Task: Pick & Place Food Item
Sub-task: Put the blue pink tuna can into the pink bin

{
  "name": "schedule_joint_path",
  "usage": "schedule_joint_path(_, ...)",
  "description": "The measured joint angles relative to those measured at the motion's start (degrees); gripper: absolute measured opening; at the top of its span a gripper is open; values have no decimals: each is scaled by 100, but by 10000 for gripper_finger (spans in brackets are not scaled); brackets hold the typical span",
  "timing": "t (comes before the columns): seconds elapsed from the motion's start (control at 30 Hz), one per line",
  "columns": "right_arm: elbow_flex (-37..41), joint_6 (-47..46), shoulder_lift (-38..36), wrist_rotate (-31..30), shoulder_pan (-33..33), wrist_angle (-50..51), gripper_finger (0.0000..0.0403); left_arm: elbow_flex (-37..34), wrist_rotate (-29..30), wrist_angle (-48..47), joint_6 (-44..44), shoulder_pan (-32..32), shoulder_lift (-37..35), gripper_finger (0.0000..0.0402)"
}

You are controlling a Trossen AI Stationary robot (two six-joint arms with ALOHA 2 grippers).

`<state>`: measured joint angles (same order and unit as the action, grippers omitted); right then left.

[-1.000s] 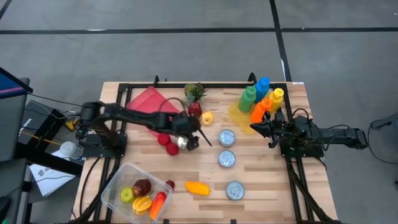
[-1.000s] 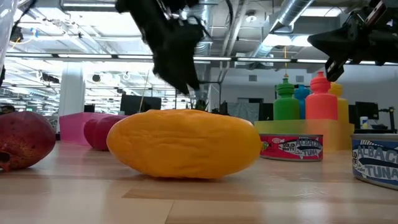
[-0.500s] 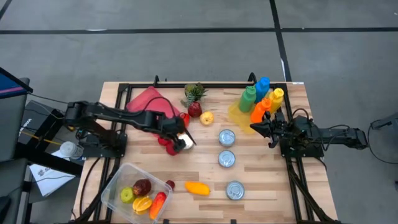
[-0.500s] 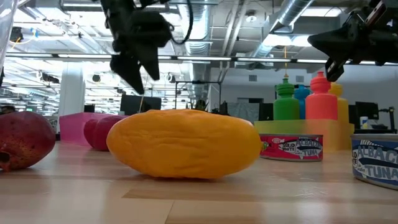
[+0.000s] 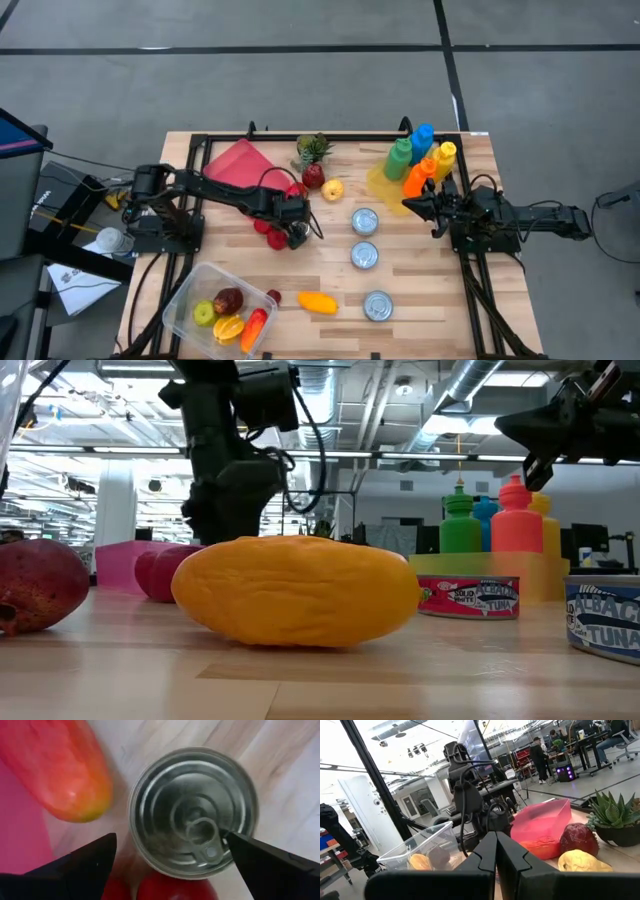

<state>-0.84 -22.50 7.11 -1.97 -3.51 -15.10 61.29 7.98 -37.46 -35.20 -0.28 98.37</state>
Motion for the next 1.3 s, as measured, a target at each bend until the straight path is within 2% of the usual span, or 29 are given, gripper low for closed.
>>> schedule_joint_path(0.13, -2, 0, -1, 1, 0, 2, 0, 27, -421, 262, 6, 78, 156, 357)
schedule_joint_path(0.23, -2, 0, -2, 1, 0, 5, 0, 18, -736, 387, -61, 184, 176, 324)
schedule_joint_path(0.43, -2, 0, -1, 1, 1, 3, 0, 11, -805, 443, -130, 330, 179, 233)
schedule_joint_path(0.67, 0, 0, -2, 1, 1, 5, 0, 13, -894, 527, -117, 415, 180, 105)
schedule_joint_path(0.87, 0, 0, -2, 1, 1, 5, 0, 14, -889, 629, 136, 416, 174, 21)
schedule_joint_path(0.97, 0, 0, -1, 0, 0, 5, 0, 14, -909, 660, 182, 416, 174, 5)
schedule_joint_path(1.13, 0, 0, -2, 1, 0, 5, 0, 12, -924, 655, 107, 415, 174, 1)
schedule_joint_path(1.3, -1, 0, -2, 1, 1, 5, 0, -9, -675, 531, -141, 345, 65, 0)
